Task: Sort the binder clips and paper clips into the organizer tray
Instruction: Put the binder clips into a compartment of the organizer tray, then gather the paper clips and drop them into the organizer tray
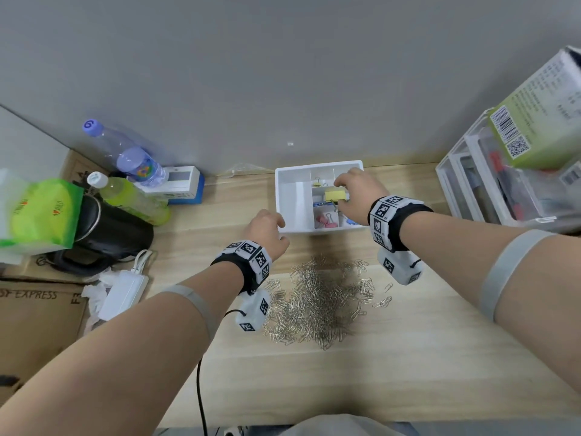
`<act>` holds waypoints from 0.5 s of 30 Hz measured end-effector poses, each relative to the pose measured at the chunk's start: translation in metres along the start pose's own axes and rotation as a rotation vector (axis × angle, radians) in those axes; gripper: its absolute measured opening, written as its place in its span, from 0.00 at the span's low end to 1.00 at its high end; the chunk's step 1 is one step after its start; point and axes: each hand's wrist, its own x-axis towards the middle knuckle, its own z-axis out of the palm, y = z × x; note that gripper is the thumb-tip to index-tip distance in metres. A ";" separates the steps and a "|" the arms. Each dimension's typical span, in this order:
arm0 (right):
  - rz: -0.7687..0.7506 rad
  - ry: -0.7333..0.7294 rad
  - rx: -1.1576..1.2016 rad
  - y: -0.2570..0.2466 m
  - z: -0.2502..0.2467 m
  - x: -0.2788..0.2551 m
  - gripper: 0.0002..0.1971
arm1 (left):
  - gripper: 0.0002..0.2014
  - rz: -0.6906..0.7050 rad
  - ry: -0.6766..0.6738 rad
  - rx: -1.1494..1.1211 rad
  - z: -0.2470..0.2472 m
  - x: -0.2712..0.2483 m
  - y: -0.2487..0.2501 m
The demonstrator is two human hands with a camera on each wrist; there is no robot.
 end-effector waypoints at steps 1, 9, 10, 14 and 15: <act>-0.012 0.024 0.021 -0.002 0.000 -0.005 0.21 | 0.18 -0.014 -0.022 0.012 0.001 -0.003 -0.002; 0.043 -0.229 0.026 -0.006 0.030 -0.049 0.22 | 0.32 -0.195 -0.206 0.162 0.028 -0.042 -0.030; 0.072 -0.278 0.012 -0.005 0.037 -0.054 0.25 | 0.35 -0.200 -0.225 0.174 0.033 -0.046 -0.033; 0.136 -0.369 -0.047 -0.003 0.067 -0.072 0.34 | 0.44 -0.140 -0.236 0.151 0.053 -0.061 -0.042; 0.142 -0.369 -0.062 -0.003 0.075 -0.076 0.36 | 0.46 -0.103 -0.231 0.142 0.057 -0.063 -0.043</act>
